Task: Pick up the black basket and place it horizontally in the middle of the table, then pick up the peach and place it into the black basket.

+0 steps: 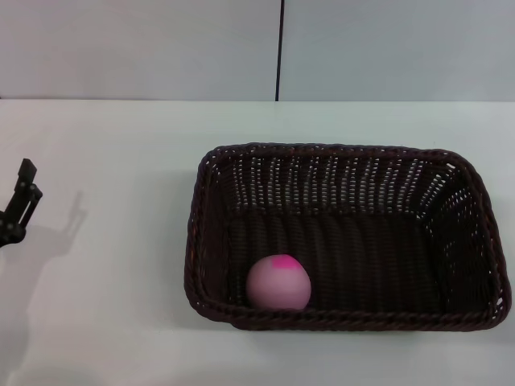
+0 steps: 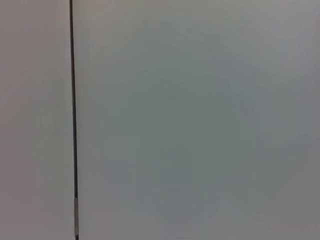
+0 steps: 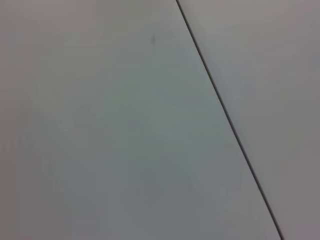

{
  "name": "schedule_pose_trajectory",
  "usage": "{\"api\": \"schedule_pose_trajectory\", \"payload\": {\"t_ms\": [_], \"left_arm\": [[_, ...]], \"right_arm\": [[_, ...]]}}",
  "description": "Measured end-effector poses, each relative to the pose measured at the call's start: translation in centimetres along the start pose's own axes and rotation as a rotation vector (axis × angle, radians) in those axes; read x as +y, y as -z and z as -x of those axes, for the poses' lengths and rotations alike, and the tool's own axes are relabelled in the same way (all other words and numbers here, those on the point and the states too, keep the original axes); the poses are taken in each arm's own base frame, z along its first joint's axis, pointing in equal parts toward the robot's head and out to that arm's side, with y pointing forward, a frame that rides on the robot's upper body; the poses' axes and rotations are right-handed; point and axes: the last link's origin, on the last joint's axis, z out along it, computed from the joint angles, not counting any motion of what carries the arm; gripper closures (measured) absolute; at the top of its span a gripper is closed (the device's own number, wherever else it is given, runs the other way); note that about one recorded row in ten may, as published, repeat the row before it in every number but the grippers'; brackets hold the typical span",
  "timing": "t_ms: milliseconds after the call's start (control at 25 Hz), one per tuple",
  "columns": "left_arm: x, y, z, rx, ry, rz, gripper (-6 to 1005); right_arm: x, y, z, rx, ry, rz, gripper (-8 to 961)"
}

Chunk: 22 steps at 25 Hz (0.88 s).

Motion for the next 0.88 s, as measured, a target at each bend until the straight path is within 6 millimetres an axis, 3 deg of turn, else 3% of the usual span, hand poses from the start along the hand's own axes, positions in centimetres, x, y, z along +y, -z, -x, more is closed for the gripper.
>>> {"api": "schedule_pose_trajectory", "payload": {"t_ms": [880], "left_arm": [[0.94,-0.73,-0.04,0.007,0.034,0.011,193]], "right_arm": [[0.2,0.33,-0.49,0.028,-0.014,-0.004,199]]}}
